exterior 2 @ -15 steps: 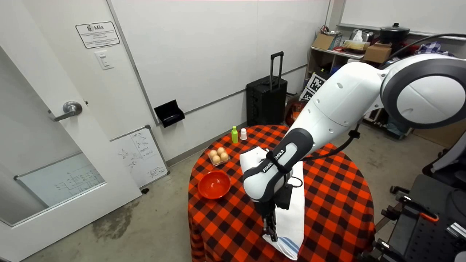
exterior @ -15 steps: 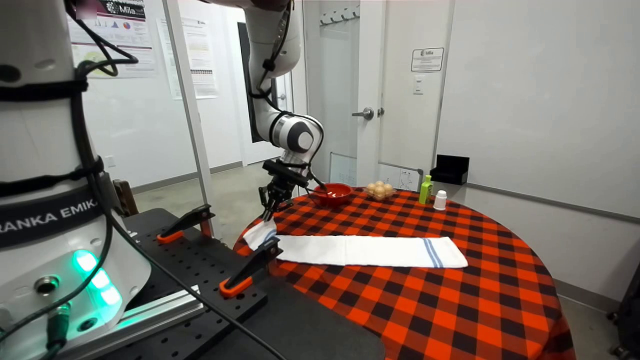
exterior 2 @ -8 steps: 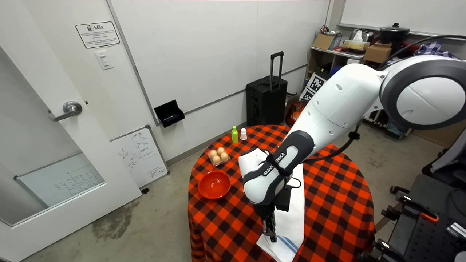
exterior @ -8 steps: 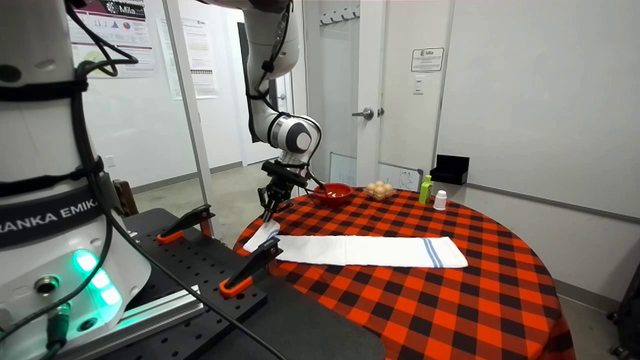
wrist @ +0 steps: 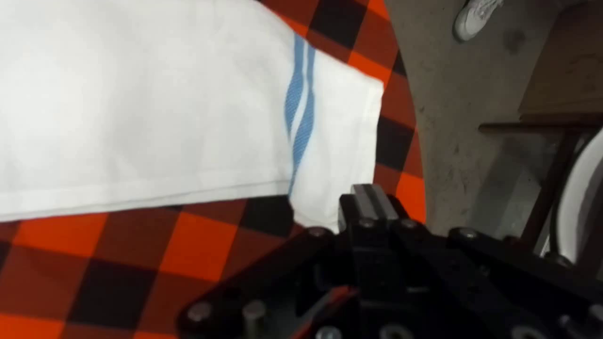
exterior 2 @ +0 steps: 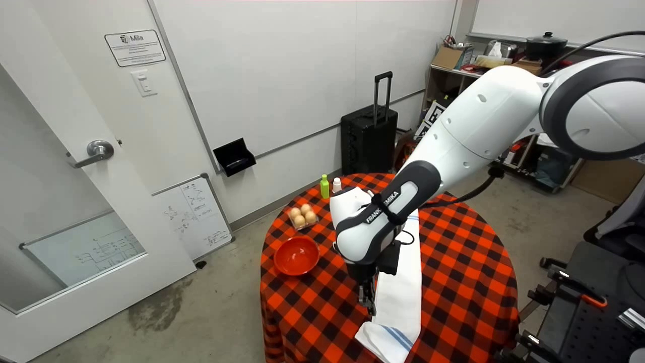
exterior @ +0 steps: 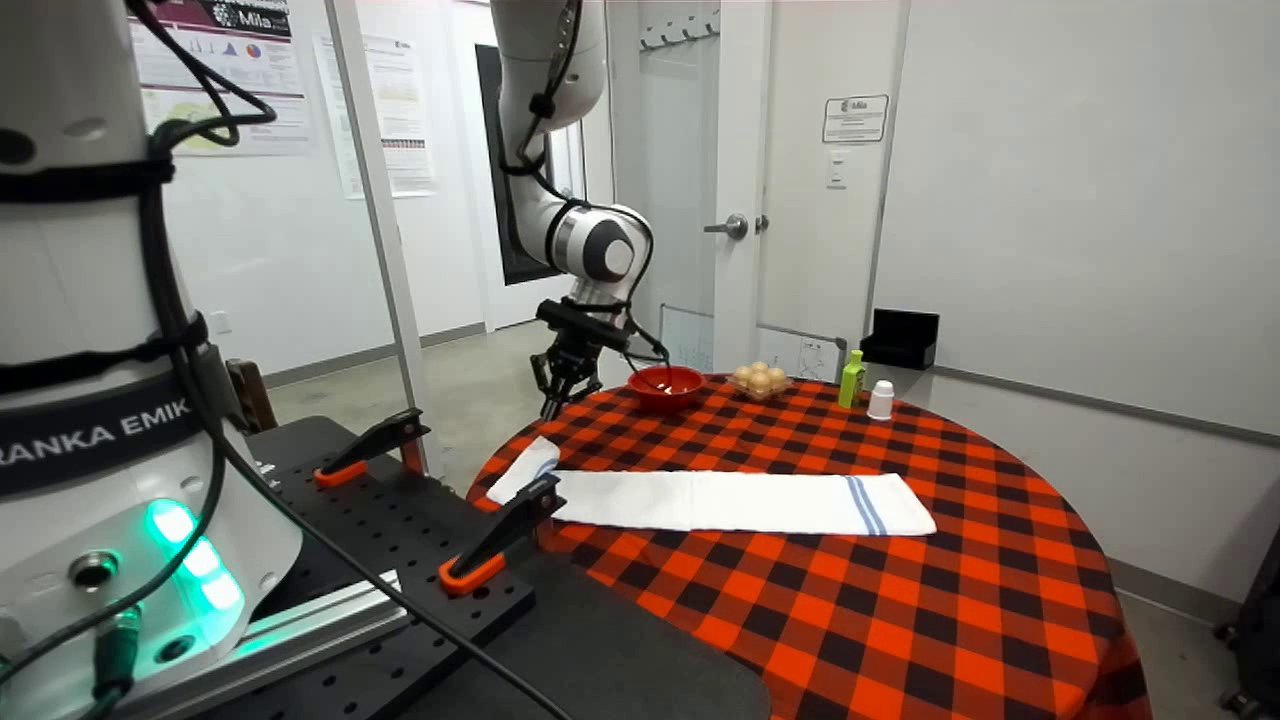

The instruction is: Straighten the towel

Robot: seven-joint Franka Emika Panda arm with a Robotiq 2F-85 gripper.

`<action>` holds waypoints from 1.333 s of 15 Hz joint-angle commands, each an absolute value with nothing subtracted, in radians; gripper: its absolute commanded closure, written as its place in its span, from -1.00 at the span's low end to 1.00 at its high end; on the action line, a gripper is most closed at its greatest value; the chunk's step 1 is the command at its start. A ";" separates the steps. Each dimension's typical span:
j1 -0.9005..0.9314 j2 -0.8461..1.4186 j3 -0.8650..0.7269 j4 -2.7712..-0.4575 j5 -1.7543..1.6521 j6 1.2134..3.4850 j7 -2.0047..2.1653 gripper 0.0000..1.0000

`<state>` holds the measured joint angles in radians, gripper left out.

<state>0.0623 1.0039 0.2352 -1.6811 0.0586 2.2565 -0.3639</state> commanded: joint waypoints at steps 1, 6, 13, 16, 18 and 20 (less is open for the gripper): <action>0.033 0.893 0.192 -1.774 0.044 2.363 -0.327 1.00; 0.018 0.733 0.096 -1.946 -0.026 2.457 -0.295 0.96; -0.033 0.400 0.052 -2.226 -0.068 2.503 -0.312 0.11; -0.079 0.242 0.064 -2.324 -0.038 2.431 -0.385 -0.34; -0.101 0.149 0.057 -2.373 -0.011 2.394 -0.439 -0.60; -0.112 0.073 0.036 -2.401 0.007 2.376 -0.462 -0.90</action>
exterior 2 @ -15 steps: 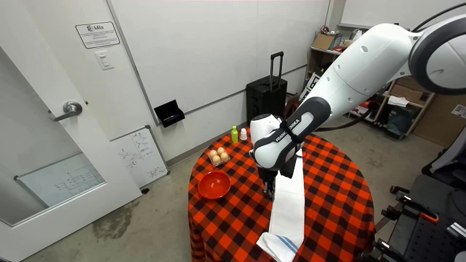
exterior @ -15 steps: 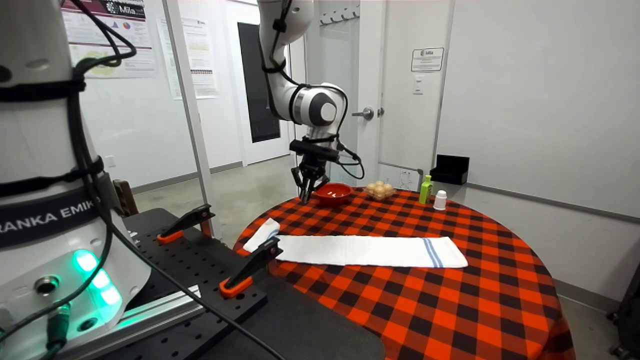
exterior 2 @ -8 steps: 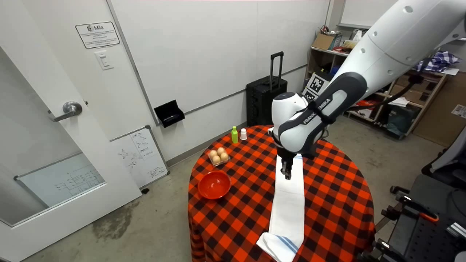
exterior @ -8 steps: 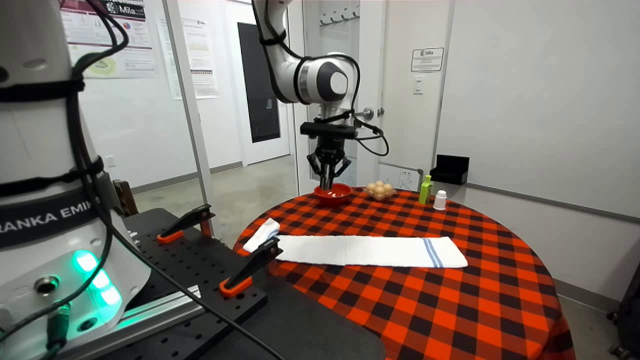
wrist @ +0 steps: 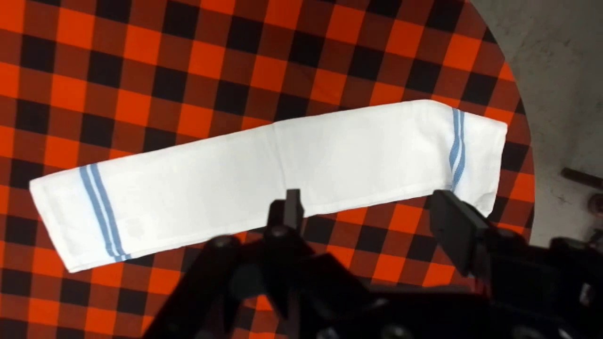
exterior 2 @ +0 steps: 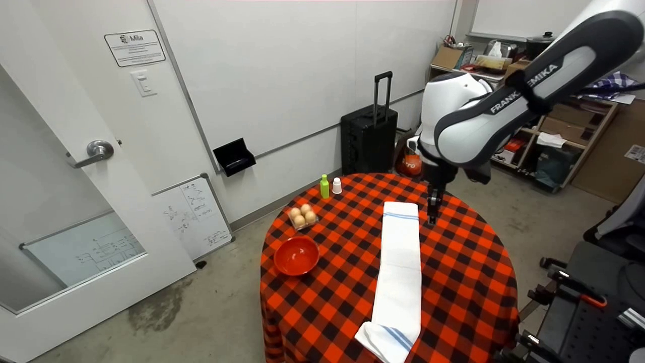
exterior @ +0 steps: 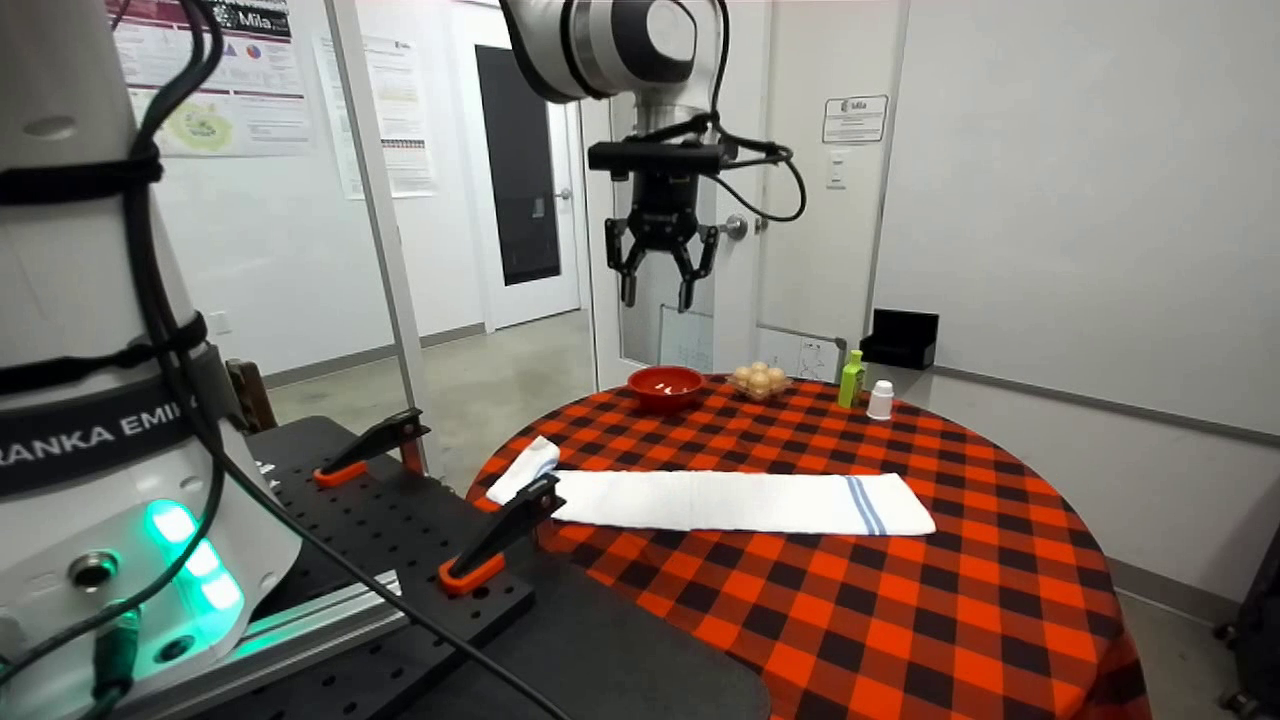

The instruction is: Straighten the towel

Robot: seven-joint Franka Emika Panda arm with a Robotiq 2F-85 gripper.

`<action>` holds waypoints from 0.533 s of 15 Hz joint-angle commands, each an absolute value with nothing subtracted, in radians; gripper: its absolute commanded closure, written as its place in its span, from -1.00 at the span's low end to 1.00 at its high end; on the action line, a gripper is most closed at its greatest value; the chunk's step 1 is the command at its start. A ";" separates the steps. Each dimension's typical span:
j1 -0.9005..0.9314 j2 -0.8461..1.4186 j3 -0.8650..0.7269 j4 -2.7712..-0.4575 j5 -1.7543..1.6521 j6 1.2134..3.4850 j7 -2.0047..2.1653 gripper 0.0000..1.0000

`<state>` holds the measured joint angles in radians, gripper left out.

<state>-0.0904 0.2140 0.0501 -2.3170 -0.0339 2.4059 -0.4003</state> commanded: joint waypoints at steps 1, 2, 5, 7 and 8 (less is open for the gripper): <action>-0.118 0.037 0.028 -2.410 0.023 2.361 -0.491 -0.98; -0.122 0.006 0.018 -2.414 0.050 2.341 -0.527 -1.00; -0.101 0.026 -0.008 -2.383 0.059 2.322 -0.528 -1.00; -0.100 -0.004 -0.016 -2.390 0.072 2.305 -0.548 -1.00; -0.099 -0.008 -0.016 -2.395 0.072 2.305 -0.548 -1.00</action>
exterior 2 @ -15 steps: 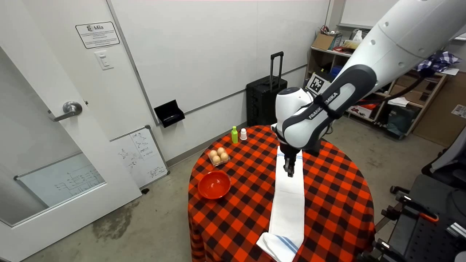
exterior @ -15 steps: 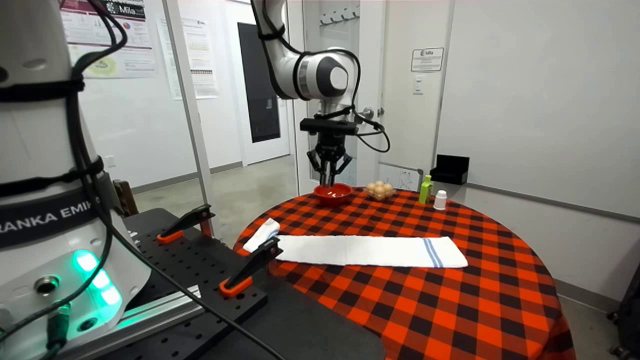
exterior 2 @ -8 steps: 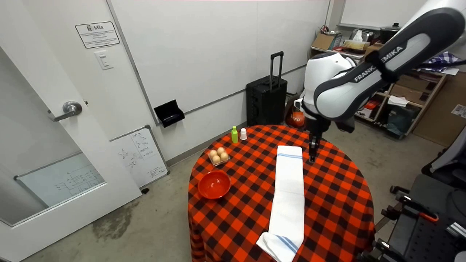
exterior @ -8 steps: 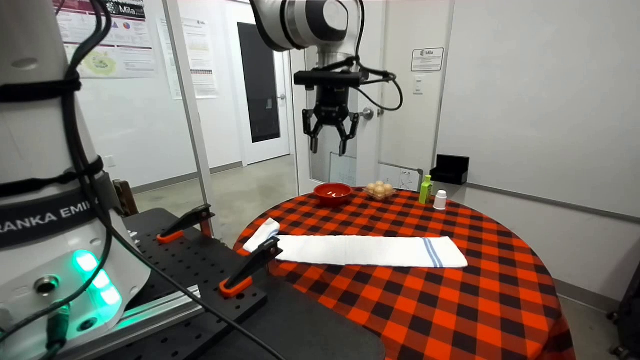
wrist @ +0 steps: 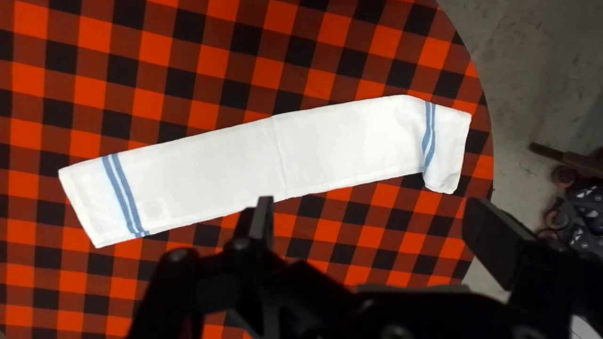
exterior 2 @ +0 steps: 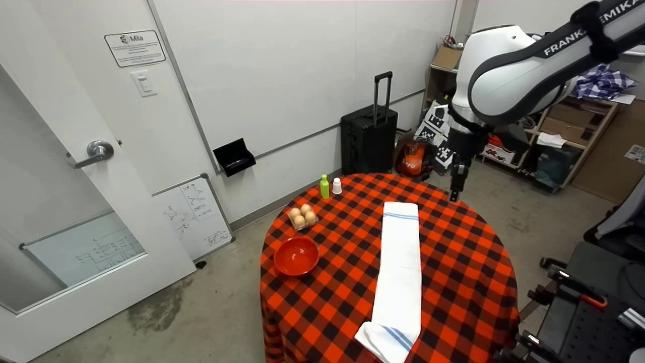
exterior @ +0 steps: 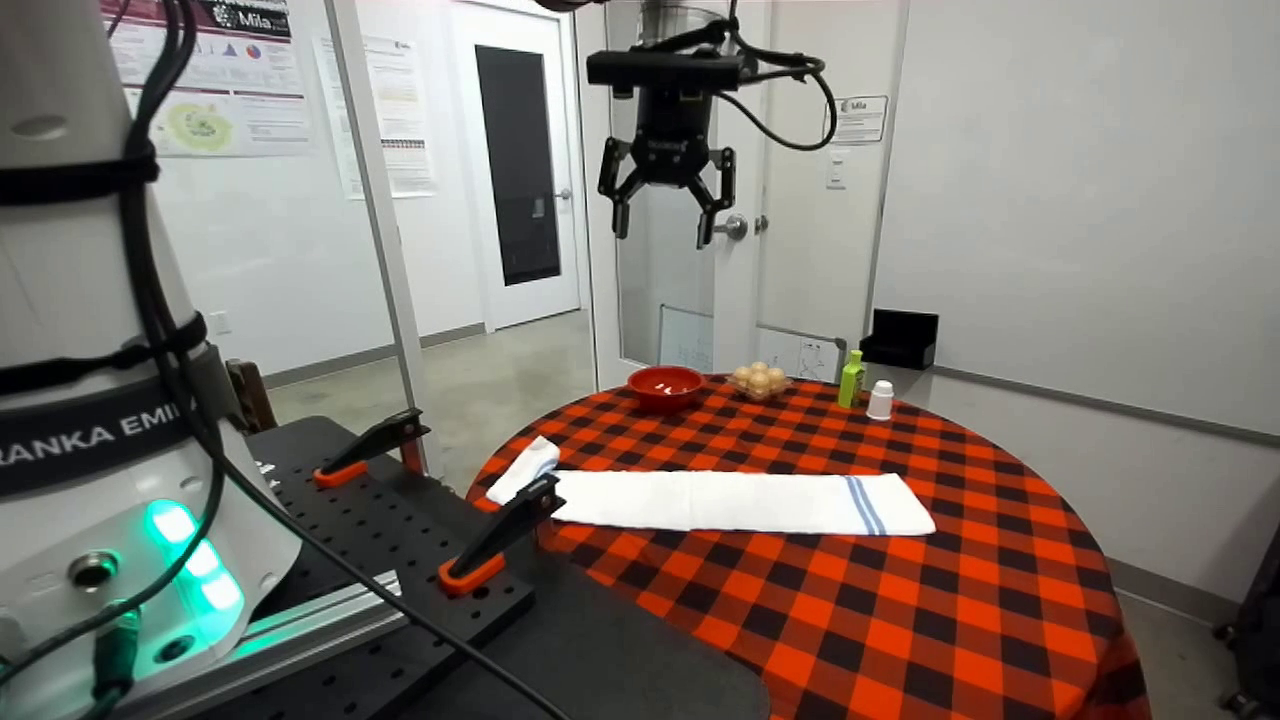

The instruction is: Straighten the towel

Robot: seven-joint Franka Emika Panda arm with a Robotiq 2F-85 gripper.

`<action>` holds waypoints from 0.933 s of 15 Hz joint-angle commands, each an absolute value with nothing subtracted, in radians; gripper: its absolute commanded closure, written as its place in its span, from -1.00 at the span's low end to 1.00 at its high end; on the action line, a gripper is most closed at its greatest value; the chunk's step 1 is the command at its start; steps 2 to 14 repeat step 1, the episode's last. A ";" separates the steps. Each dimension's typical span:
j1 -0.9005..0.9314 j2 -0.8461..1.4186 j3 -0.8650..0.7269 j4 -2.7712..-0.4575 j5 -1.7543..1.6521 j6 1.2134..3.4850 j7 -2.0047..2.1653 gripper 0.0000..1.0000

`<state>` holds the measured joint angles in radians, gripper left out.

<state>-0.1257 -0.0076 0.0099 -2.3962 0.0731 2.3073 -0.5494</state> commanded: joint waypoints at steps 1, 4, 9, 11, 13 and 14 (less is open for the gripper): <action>-0.099 -0.008 -0.016 -2.397 0.073 2.305 -0.549 -1.00; -0.099 -0.008 -0.016 -2.397 0.073 2.305 -0.549 -1.00; -0.099 -0.008 -0.016 -2.397 0.073 2.305 -0.549 -1.00; -0.099 -0.008 -0.016 -2.397 0.073 2.305 -0.549 -1.00; -0.099 -0.008 -0.016 -2.397 0.073 2.305 -0.549 -1.00; -0.099 -0.008 -0.016 -2.397 0.073 2.305 -0.549 -1.00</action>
